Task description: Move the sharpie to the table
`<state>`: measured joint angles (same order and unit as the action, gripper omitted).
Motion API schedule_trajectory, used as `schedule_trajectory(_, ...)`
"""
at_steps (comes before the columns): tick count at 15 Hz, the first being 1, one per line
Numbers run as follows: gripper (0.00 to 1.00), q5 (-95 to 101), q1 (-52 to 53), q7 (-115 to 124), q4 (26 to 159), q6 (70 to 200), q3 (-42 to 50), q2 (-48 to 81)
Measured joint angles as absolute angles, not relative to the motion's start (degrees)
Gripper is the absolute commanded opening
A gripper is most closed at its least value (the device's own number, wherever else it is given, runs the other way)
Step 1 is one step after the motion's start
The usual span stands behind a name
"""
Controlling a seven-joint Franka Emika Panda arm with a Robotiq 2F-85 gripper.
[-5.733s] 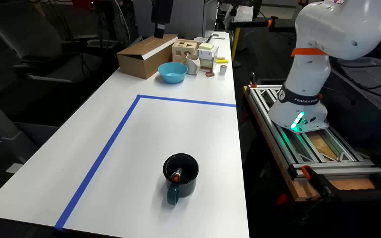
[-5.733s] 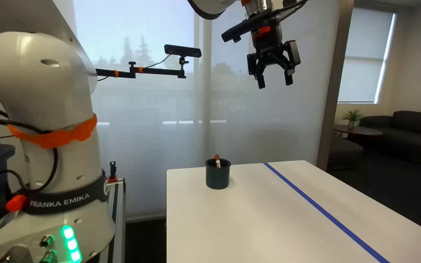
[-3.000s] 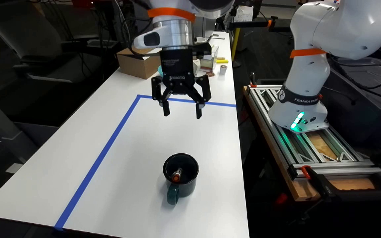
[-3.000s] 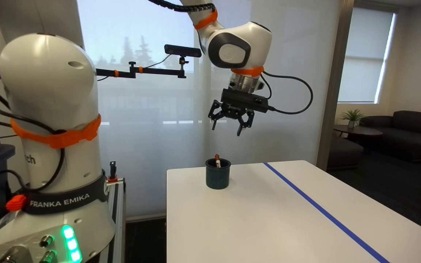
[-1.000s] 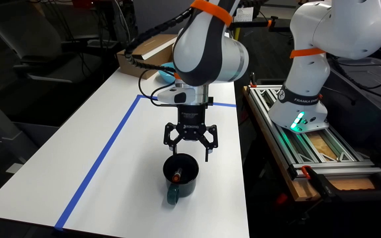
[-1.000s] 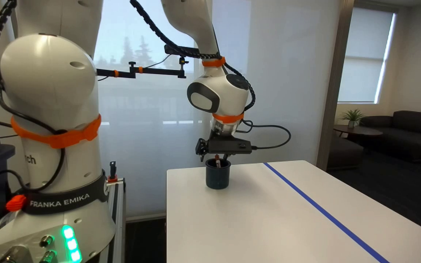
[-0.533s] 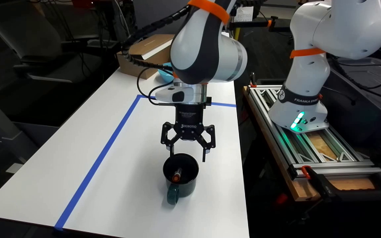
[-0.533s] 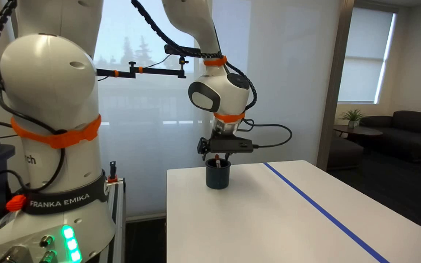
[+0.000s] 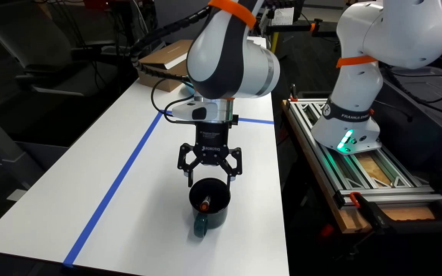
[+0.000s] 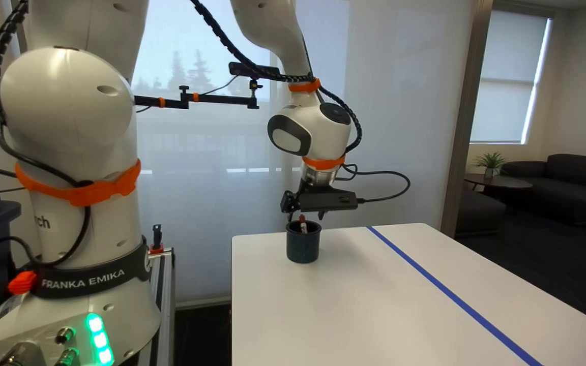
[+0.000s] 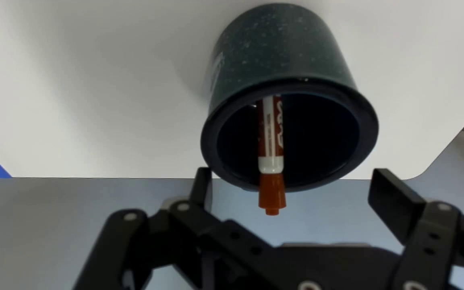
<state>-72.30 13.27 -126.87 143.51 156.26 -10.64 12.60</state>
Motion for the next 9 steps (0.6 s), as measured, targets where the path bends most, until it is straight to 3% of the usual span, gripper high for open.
schedule_trajectory(4,1.00,-73.93,13.27,-128.96,142.24,156.88,-11.18,14.34)
schedule_trajectory(6,0.81,-74.89,13.27,-129.95,141.73,157.55,-11.46,15.17)
schedule_trajectory(7,0.66,-75.36,13.27,-130.44,141.47,157.84,-11.59,15.51)
schedule_trajectory(8,0.68,-75.79,13.27,-130.86,141.21,158.19,-11.71,15.82)
schedule_trajectory(9,0.50,-76.28,13.27,-131.32,140.93,158.42,-11.82,16.13)
